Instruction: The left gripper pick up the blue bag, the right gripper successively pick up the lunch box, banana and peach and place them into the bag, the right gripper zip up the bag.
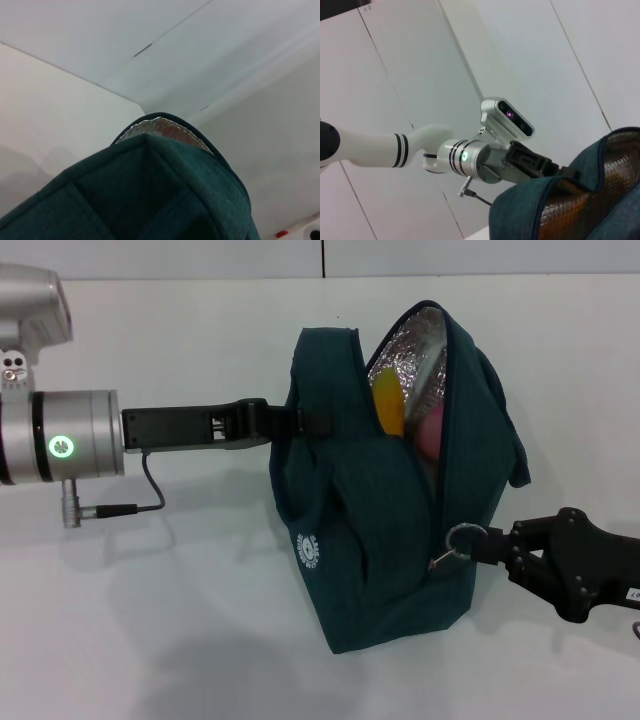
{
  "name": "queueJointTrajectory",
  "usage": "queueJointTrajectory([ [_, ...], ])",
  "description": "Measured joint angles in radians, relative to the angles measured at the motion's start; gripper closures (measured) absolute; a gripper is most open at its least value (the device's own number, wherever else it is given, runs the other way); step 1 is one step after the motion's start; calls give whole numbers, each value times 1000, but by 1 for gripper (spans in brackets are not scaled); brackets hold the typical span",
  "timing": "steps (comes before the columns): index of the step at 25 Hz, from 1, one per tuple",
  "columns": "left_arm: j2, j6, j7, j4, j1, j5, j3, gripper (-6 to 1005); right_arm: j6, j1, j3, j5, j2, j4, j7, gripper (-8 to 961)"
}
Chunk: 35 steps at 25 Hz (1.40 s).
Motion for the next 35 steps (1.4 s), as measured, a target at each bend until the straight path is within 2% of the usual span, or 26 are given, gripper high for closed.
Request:
queueJointTrajectory([
  [7, -6, -2, 62, -23, 10, -16, -5, 890, -13, 6, 1, 14, 3, 0, -1, 936],
  [12, -7, 2, 128, -24, 43, -84, -3, 890, -39, 9, 1, 51, 3, -1, -1, 936],
  [18, -5, 31, 206, -21, 93, -179, -3, 681, -50, 4, 2, 92, 3, 1, -4, 936],
  [20, -5, 45, 226, -21, 101, -193, -3, 436, -51, 3, 2, 111, 4, 5, -4, 936],
  [30, -7, 118, 335, -48, 132, -211, -3, 357, -73, 16, -9, 232, 9, 8, -14, 936],
  [35, -8, 191, 443, -80, 148, -243, -6, 348, -68, 56, -10, 269, 14, 24, -17, 936],
])
